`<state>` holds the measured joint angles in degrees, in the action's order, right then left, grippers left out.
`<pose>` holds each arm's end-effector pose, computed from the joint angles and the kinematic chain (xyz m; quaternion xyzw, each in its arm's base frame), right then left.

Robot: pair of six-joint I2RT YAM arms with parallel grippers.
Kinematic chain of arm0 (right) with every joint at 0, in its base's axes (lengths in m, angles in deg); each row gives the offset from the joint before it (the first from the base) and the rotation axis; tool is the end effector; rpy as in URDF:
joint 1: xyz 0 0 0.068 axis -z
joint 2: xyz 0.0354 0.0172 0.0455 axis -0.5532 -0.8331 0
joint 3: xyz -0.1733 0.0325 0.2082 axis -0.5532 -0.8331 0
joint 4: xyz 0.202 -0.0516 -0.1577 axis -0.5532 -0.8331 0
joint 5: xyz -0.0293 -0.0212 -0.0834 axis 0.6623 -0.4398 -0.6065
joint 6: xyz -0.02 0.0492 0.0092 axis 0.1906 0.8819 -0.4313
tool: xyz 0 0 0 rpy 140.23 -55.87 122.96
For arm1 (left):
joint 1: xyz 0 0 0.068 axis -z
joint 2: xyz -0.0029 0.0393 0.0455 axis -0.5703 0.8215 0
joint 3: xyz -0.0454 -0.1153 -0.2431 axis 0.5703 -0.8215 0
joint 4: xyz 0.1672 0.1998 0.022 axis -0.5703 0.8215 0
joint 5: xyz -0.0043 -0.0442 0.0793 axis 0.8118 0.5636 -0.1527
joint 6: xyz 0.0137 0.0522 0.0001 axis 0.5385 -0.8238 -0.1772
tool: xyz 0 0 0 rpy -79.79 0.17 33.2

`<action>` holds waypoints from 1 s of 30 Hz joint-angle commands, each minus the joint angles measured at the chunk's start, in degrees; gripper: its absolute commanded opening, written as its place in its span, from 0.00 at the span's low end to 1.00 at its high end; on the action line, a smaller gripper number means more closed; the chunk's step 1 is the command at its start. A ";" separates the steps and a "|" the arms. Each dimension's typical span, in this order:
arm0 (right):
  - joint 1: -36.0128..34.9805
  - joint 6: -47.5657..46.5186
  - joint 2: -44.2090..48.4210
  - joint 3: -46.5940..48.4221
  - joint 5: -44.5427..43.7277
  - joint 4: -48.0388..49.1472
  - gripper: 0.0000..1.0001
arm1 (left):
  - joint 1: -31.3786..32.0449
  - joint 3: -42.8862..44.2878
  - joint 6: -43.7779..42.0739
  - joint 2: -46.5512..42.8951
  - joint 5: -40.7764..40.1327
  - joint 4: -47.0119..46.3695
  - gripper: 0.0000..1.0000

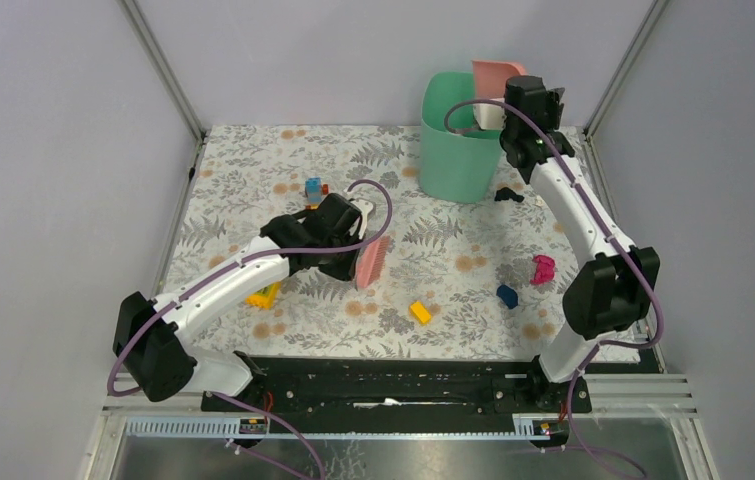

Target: Sweep away the paper scraps from the table

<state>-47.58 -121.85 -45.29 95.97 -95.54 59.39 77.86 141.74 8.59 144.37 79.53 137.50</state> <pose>0.3913 0.0748 0.3975 -0.5190 0.5890 -0.5705 0.2412 0.1979 -0.1849 0.2877 0.2144 0.9393 -0.1338 0.2321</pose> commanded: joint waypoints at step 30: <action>31.62 43.75 28.68 -10.22 21.19 -34.29 0.00 | 4.82 14.19 12.60 7.83 24.98 -27.88 0.00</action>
<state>-20.72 -90.05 -19.35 87.92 -88.31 33.53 80.37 153.45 12.40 148.70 94.02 126.20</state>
